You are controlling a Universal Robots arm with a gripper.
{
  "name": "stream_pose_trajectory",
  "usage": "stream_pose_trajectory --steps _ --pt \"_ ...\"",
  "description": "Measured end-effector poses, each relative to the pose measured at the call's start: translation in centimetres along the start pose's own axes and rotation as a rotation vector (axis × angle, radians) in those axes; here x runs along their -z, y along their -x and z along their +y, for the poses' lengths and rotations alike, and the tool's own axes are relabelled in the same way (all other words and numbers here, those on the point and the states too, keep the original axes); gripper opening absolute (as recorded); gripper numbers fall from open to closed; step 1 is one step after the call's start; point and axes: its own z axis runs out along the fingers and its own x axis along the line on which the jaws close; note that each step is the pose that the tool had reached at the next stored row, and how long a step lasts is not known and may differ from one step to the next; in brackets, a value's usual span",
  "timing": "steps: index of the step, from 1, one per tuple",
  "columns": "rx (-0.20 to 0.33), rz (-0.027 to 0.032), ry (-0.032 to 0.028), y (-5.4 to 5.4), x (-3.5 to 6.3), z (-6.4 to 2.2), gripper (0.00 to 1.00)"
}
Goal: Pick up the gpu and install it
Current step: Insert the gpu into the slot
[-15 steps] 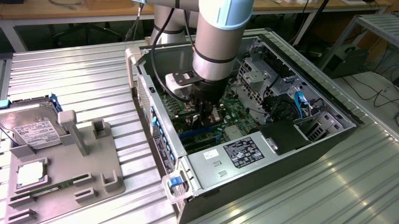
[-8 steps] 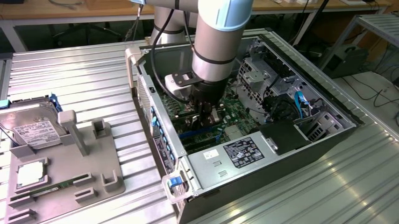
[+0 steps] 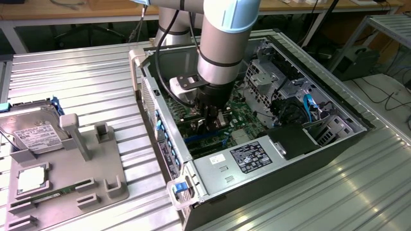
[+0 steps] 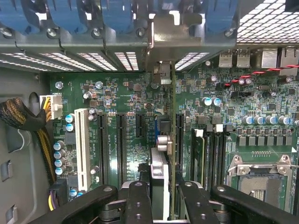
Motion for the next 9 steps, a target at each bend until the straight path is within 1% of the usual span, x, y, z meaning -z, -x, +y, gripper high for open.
stream_pose_trajectory --steps 5,9 --pt "0.004 -0.0001 0.0001 0.0 -0.02 0.03 0.28" --pt "0.008 -0.0005 -0.0013 0.01 -0.03 0.05 0.28"
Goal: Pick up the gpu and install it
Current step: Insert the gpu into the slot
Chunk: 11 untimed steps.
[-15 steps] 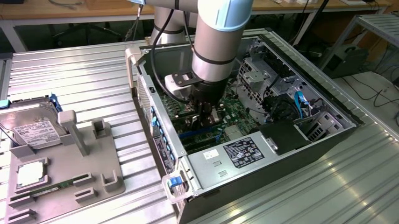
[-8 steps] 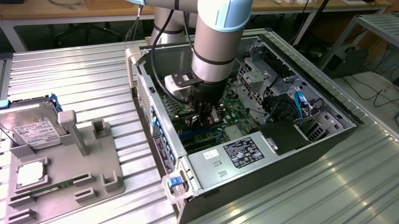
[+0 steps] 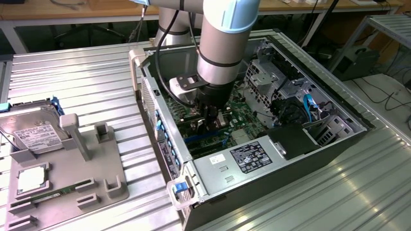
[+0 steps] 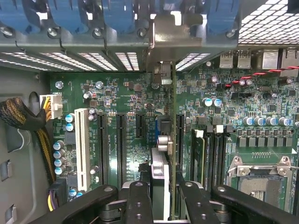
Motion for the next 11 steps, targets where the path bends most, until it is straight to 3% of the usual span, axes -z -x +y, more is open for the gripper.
stream_pose_trajectory --steps 11 --pt "0.003 -0.0001 -0.0004 0.0 -0.09 0.25 0.28"
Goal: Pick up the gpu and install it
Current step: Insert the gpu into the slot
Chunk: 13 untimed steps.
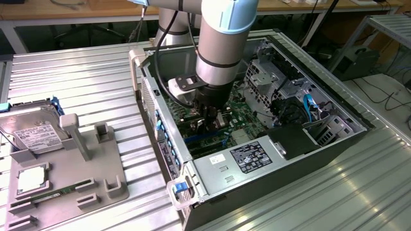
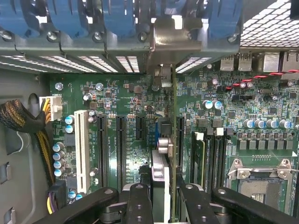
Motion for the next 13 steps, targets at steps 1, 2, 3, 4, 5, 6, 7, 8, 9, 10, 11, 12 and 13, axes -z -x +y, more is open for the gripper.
stream_pose_trajectory --steps 1,2,3,4,5,6,7,8,9,10,11,12,13 --pt "0.0 0.0 0.0 0.0 0.0 0.0 0.28" --pt "0.0 0.0 0.0 0.0 0.0 0.01 0.28" --pt "0.0 -0.0001 0.0 0.0 0.0 0.05 0.28" --pt "0.0 -0.0003 0.0 0.0 0.0 0.09 0.28" --pt "0.0 -0.0004 0.0 0.0 0.0 0.12 0.28" --pt "0.0 -0.0006 0.0 0.0 0.0 0.16 0.28" --pt "0.0 -0.0006 -0.0001 0.0 -0.01 0.17 0.28" --pt "0.0 -0.0006 0.0 0.0 0.0 0.19 0.28" --pt "0.0 -0.0007 0.0 0.0 -0.01 0.22 0.28" --pt "0.0 -0.0008 -0.0001 0.0 -0.01 0.26 0.28" --pt "0.0 -0.0008 -0.0001 0.0 -0.02 0.27 0.28" --pt "0.0 -0.0009 0.0 0.0 -0.03 0.29 0.28" --pt "0.0 -0.001 -0.0002 0.0 -0.04 0.35 0.28"
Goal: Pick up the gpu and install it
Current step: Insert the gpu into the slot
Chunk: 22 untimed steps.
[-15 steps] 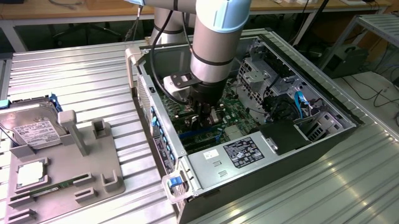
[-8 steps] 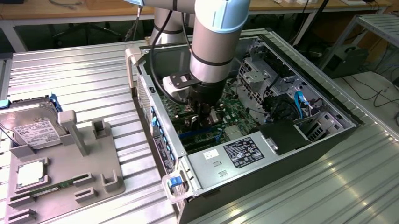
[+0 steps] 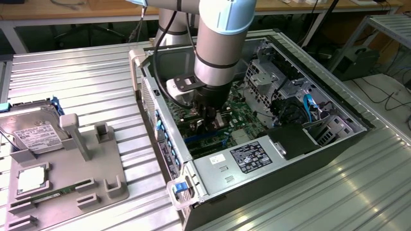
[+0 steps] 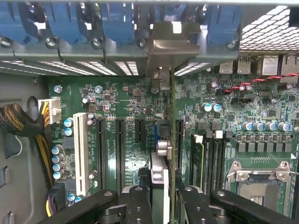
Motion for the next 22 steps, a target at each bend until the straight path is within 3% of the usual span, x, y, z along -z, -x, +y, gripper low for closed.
stream_pose_trajectory --steps 22 --pt "0.0 -0.0001 0.0001 -0.12 -0.02 0.07 0.28"
